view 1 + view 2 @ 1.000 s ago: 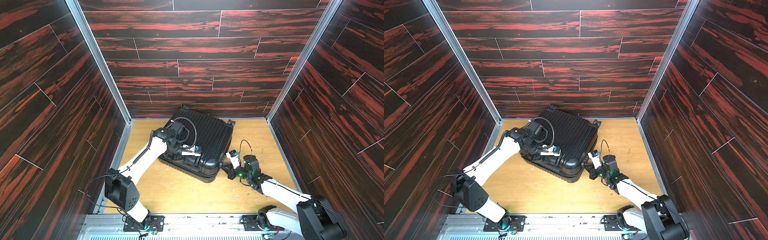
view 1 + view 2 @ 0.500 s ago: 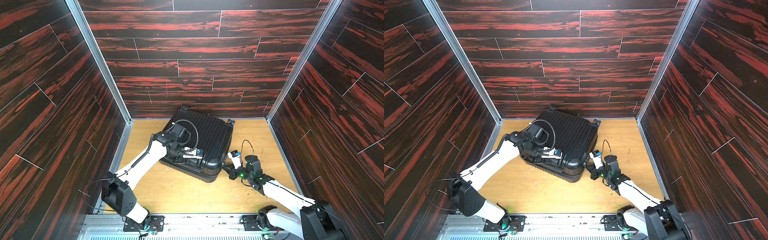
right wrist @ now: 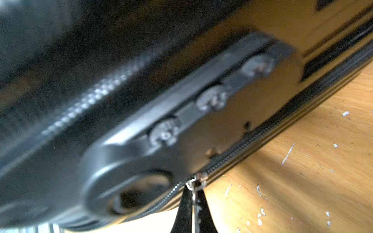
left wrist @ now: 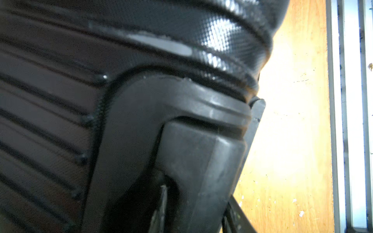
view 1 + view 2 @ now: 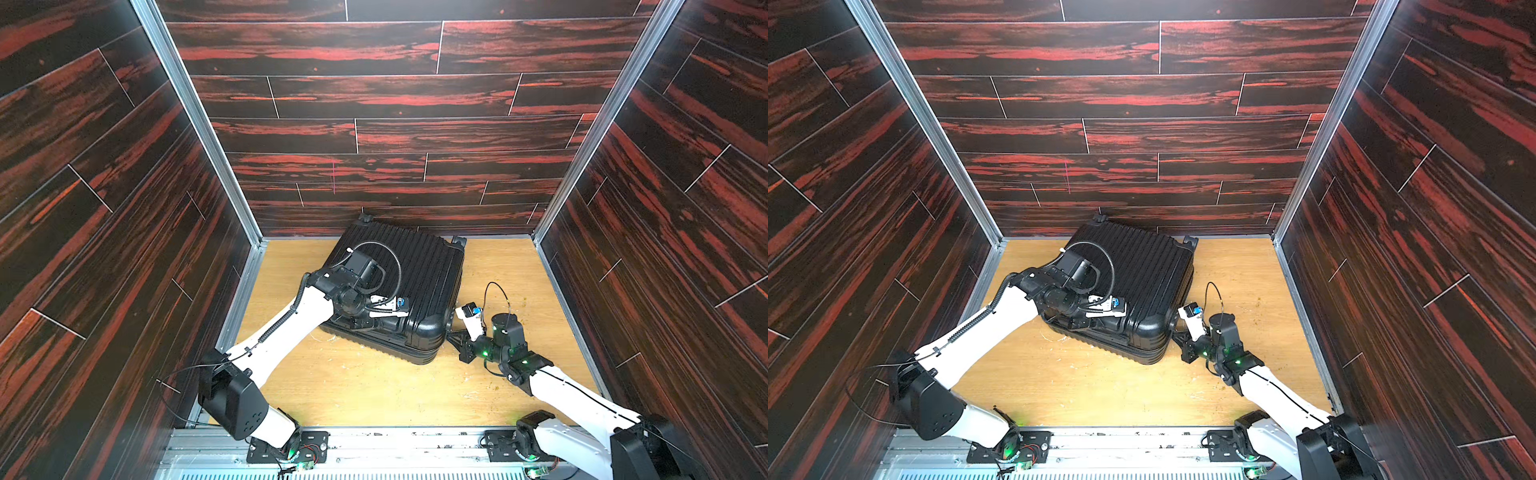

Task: Close the suitcase zippers
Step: Zip the zipper on the suitcase.

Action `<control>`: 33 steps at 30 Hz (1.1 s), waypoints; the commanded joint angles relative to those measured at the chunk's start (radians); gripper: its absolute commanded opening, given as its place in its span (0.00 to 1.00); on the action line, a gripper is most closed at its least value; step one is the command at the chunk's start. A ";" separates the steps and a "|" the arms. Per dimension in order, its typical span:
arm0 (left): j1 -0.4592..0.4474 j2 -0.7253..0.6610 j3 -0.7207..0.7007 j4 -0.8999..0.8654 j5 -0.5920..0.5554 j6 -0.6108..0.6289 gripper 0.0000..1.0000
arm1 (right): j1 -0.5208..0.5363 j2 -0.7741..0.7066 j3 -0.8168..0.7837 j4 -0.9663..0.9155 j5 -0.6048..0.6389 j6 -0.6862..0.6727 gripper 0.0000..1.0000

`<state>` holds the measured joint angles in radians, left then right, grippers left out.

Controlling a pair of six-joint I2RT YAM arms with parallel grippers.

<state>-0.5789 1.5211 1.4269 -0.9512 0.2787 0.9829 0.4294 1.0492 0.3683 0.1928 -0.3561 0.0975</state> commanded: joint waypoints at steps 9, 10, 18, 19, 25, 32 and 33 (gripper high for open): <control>-0.044 -0.155 -0.095 0.119 -0.323 -0.392 0.36 | 0.057 0.061 0.126 0.033 -0.172 -0.089 0.00; -0.055 -0.175 -0.110 0.109 -0.322 -0.404 0.36 | 0.058 0.067 0.138 0.022 -0.167 -0.097 0.00; -0.088 -0.279 -0.186 0.069 -0.275 -0.527 0.35 | 0.059 0.163 0.221 0.017 -0.149 -0.138 0.00; -0.088 -0.279 -0.187 0.076 -0.285 -0.540 0.35 | 0.058 0.181 0.236 0.012 -0.146 -0.134 0.00; -0.088 -0.235 -0.161 0.118 -0.475 -0.593 0.37 | 0.061 0.159 0.239 0.007 -0.162 -0.139 0.00; -0.088 -0.139 -0.066 0.098 -0.631 -0.617 0.37 | 0.064 0.120 0.207 -0.051 -0.184 -0.147 0.00; -0.088 -0.138 -0.057 0.106 -0.647 -0.618 0.37 | 0.064 0.117 0.200 -0.058 -0.179 -0.146 0.00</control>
<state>-0.7307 1.3563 1.3163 -1.0035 -0.0025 0.5301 0.4709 1.2388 0.5697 0.1093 -0.3782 -0.0200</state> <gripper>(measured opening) 0.405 0.047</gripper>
